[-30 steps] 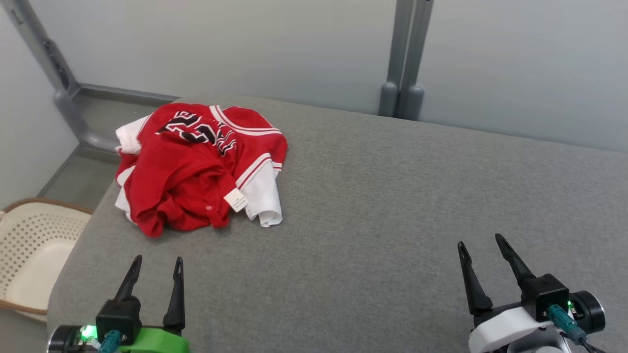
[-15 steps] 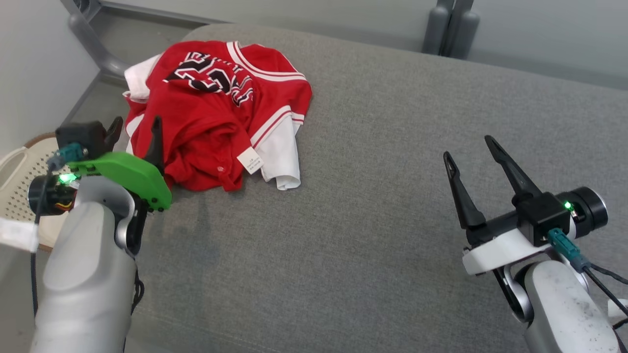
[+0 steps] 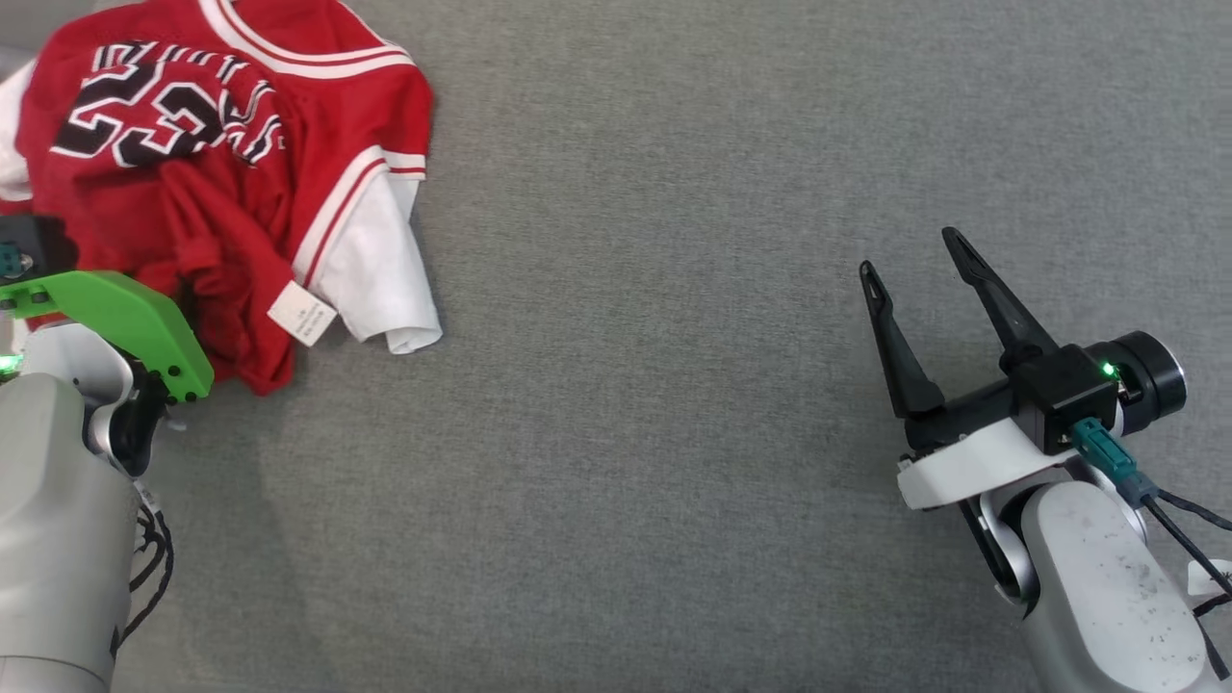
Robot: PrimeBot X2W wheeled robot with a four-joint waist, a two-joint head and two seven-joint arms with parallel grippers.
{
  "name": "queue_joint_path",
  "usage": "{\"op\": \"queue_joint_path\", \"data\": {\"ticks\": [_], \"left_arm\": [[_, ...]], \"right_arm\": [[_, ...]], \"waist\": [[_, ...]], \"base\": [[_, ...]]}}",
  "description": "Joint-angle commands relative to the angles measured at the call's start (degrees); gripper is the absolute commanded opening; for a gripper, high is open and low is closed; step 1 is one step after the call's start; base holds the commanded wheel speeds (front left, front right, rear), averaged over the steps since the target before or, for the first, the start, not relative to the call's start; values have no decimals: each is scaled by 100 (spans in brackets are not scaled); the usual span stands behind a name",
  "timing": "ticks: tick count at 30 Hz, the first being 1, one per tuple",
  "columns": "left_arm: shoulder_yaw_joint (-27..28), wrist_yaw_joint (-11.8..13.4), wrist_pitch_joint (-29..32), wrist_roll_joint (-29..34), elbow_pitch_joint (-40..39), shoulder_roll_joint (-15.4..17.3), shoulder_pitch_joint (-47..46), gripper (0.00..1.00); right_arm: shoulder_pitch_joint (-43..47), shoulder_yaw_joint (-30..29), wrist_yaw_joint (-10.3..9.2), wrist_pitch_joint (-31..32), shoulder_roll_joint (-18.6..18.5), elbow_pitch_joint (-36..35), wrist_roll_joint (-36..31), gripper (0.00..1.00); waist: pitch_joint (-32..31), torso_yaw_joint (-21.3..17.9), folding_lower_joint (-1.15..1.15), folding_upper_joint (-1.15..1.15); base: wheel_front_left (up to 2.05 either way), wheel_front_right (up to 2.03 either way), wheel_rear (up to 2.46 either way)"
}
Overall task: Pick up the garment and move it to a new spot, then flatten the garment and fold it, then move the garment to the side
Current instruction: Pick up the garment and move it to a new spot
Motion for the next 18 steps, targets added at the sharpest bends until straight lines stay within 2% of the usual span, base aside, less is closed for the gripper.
{"op": "queue_joint_path", "data": {"ticks": [1,10,18], "left_arm": [[-57,-15,-127,-13,-15,41,-171,0],[-482,-13,-577,-286,-429,572,283,0],[-450,-14,-468,-652,-1704,1140,654,0]], "right_arm": [[-46,-46,-2,-18,33,-17,35,100],[512,-208,-2,-18,277,130,80,100],[1242,-403,-2,-18,501,183,153,100]], "waist": [[285,-381,-1,0],[-582,-239,-1,0],[-1656,-236,-1,0]], "base": [[0,0,0],[0,0,0],[0,0,0]]}}
